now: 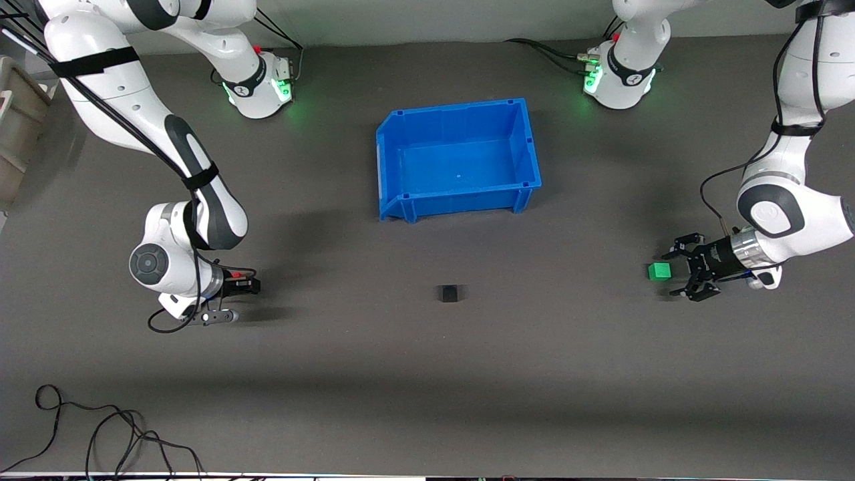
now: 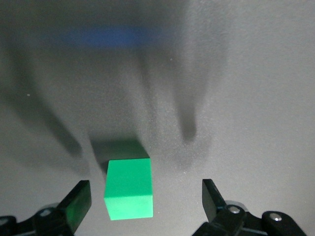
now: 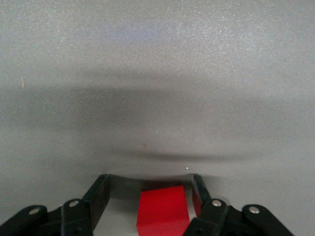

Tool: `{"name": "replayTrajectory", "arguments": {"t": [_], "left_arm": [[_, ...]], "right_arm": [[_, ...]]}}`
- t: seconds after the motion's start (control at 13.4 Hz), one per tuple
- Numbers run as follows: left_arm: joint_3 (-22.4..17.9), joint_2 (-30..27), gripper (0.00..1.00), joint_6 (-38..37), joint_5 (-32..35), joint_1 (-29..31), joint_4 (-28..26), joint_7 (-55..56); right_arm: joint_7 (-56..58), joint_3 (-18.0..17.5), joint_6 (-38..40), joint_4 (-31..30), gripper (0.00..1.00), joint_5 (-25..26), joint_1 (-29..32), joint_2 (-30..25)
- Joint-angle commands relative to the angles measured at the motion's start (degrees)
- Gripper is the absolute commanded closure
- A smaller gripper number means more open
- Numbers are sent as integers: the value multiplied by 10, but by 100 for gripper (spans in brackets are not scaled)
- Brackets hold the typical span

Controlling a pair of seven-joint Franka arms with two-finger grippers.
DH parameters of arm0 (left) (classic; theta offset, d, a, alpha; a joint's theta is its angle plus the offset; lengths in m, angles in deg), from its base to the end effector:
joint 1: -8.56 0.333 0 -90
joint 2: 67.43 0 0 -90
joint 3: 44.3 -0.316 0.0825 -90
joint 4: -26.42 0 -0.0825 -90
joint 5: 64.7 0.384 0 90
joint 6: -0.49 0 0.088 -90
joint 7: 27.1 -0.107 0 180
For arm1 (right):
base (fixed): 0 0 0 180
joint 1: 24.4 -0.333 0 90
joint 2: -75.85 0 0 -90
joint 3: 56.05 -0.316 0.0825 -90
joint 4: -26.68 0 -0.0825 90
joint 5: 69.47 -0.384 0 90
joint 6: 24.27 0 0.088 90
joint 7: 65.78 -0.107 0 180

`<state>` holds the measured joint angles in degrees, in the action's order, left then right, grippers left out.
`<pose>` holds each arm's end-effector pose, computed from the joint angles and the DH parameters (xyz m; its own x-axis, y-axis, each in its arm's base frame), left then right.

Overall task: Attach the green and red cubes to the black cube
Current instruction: 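Lower and close the right gripper on the red cube while the left grasps green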

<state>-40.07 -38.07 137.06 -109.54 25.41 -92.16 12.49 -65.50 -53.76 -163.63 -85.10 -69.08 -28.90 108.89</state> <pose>0.5563 0.1169 0.1666 0.0423 0.8610 -0.5069 0.9949 0.0102 0.1004 0.6071 0.0238 0.1720 0.9941 0.0528 -0.0950 0.0554 -0.9981 0.0252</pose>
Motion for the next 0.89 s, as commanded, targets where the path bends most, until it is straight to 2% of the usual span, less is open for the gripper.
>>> {"name": "replayTrajectory", "arguments": {"t": [0.0, 0.07, 0.3, 0.45, 0.6, 0.74, 0.82], "left_arm": [[2, 0, 0, 8, -16, 1, -4, -11], [2, 3, 7, 7, -16, 3, -4, -11], [2, -1, 51, 5, -16, 2, -4, -11], [2, -7, 74, -3, -16, 3, -3, -10], [2, -15, 80, -6, -15, -1, -1, -4], [2, -19, 82, -8, -8, -5, 10, 1], [3, -20, 82, -16, -6, -7, 23, 9]], "right_arm": [[9, 2, -3, -22, 29, 7, 2, -23], [9, 2, -2, -22, 31, 7, 2, -24], [12, 3, -2, -30, 32, 7, 5, -26], [12, 3, -1, -30, 42, 7, 6, -27], [12, 3, -1, -30, 60, 7, 6, -27], [12, 3, -1, -30, 76, 7, 6, -26], [12, 3, -2, -30, 91, 7, 6, -26]]}}
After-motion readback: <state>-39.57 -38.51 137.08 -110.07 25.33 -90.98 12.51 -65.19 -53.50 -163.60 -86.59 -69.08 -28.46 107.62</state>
